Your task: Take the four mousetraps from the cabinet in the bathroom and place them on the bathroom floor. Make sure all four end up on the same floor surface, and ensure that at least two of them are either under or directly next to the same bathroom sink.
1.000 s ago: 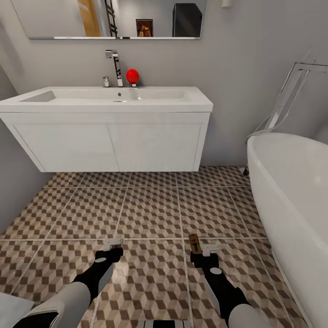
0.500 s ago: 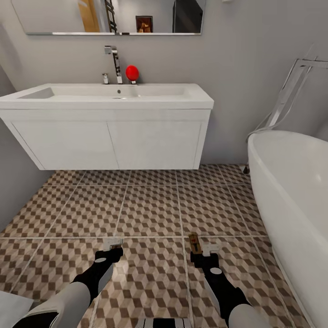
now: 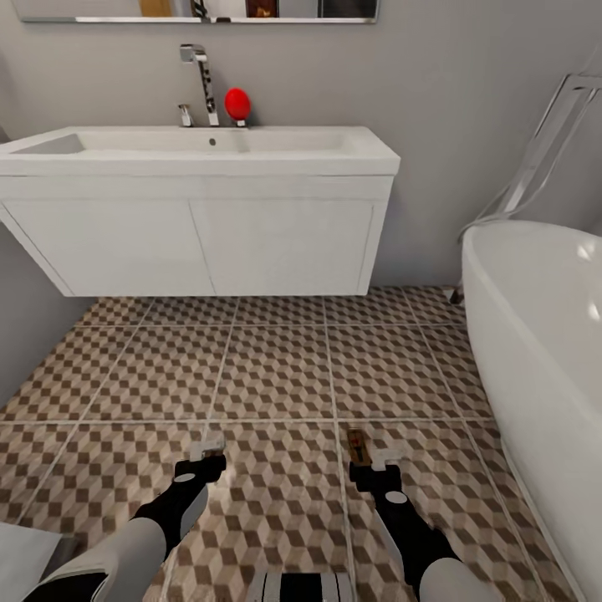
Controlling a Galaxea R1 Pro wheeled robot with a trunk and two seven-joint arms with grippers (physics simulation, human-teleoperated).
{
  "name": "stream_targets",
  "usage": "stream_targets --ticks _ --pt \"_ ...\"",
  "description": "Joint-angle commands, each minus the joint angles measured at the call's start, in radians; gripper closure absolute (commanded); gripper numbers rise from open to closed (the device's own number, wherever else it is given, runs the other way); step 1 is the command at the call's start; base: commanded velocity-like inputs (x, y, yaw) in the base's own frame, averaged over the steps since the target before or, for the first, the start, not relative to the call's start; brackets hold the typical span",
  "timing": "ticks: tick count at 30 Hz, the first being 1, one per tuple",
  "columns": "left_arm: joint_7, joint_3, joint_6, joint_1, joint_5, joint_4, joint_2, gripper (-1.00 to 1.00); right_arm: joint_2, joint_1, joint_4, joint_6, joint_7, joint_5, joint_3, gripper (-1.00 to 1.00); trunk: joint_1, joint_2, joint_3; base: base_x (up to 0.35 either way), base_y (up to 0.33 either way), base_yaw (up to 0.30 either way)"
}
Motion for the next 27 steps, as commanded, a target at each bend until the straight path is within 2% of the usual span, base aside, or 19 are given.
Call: stream_targets --ticks 1,12,18,23,25,27 --pt "0.003 0.007 -0.002 -0.001 -0.007 0.001 -0.001 1.0 0.001 0.0 0.0 -0.001 0.003 0.007 -0.007 1.0 0.0 -0.001 -0.006 0.0 0.0 0.0" --pt "0.003 0.007 -0.002 -0.001 -0.007 0.002 -0.001 1.0 0.001 0.0 0.001 -0.001 0.003 0.007 -0.007 1.0 0.005 -0.003 -0.059 0.0 0.0 0.0" --pt "0.003 0.007 -0.003 -0.001 -0.008 0.002 0.001 1.0 0.001 0.0 0.001 -0.006 0.003 0.007 -0.007 1.0 0.005 -0.003 -0.06 0.0 0.0 0.0" --pt "0.003 0.008 -0.018 -0.001 -0.009 -0.002 0.003 1.0 0.001 0.0 0.001 -0.09 0.004 0.01 -0.006 1.0 0.005 -0.003 -0.061 0.0 0.0 0.0" --pt "0.003 0.009 -0.046 -0.001 -0.009 -0.015 0.001 1.0 0.001 0.0 0.0 -0.115 0.004 0.023 0.006 1.0 0.005 -0.003 -0.061 0.0 0.0 0.0" --pt "0.003 0.009 -0.06 -0.001 -0.008 -0.097 -0.004 1.0 0.001 -0.001 -0.012 -0.124 0.003 0.058 0.044 1.0 0.005 -0.003 -0.061 0.0 0.0 0.0"
